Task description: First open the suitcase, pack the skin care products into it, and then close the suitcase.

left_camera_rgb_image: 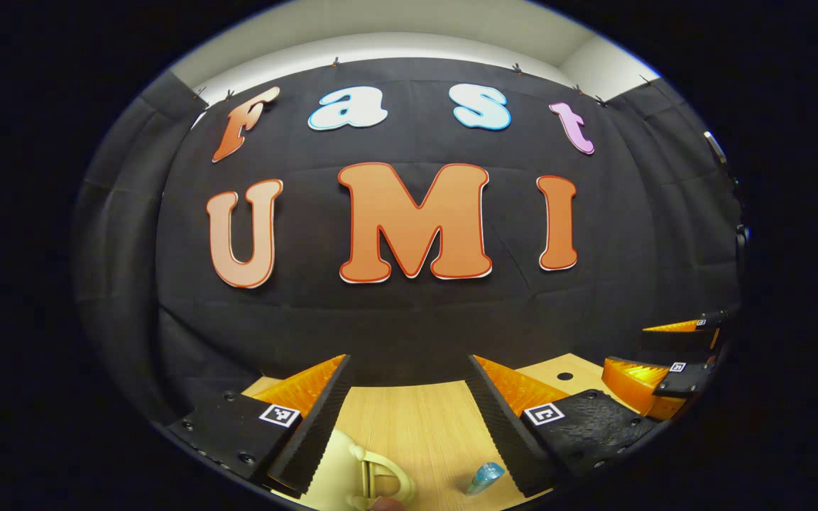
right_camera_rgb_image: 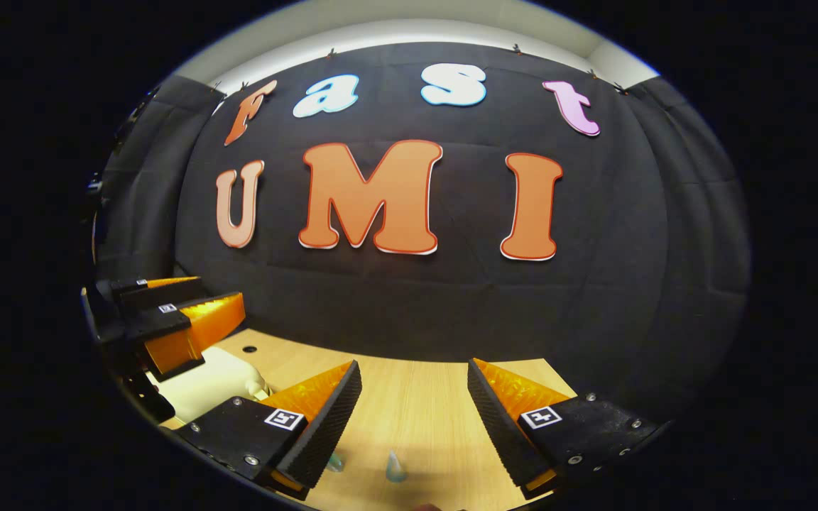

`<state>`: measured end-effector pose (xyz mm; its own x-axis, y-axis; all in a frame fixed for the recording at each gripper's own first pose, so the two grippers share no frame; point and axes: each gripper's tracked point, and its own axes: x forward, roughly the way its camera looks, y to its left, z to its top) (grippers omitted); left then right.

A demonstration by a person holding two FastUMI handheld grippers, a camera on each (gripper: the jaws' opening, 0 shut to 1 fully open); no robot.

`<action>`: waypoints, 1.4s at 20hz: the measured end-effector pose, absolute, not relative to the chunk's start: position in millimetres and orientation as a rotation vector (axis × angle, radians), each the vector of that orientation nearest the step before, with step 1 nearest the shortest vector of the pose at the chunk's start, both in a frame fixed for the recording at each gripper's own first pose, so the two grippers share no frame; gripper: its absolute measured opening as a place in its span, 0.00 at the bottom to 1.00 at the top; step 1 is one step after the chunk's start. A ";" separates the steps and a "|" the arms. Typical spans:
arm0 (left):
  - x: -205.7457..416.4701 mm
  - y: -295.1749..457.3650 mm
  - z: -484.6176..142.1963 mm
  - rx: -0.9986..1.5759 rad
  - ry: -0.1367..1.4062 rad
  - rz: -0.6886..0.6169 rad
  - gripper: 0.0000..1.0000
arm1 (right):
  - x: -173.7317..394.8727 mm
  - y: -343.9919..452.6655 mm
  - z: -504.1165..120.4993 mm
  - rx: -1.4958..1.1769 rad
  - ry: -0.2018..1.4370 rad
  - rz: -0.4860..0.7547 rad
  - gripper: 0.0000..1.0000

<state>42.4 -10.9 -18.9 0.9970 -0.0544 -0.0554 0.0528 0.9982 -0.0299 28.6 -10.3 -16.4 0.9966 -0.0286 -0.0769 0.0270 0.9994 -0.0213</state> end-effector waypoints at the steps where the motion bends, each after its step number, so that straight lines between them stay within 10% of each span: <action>1: 47.7 -8.8 -20.8 -0.023 0.065 -0.058 0.99 | 29.1 -13.3 -22.3 -0.037 0.108 -0.034 0.95; 14: 61.6 -1.2 -18.5 0.026 0.036 -0.069 0.99 | 40.3 -30.5 -3.8 0.015 0.063 -0.095 0.96; 28: 37.4 27.3 -151.6 0.402 0.370 -0.063 0.98 | 29.9 -26.9 -21.0 -0.030 0.071 -0.040 0.95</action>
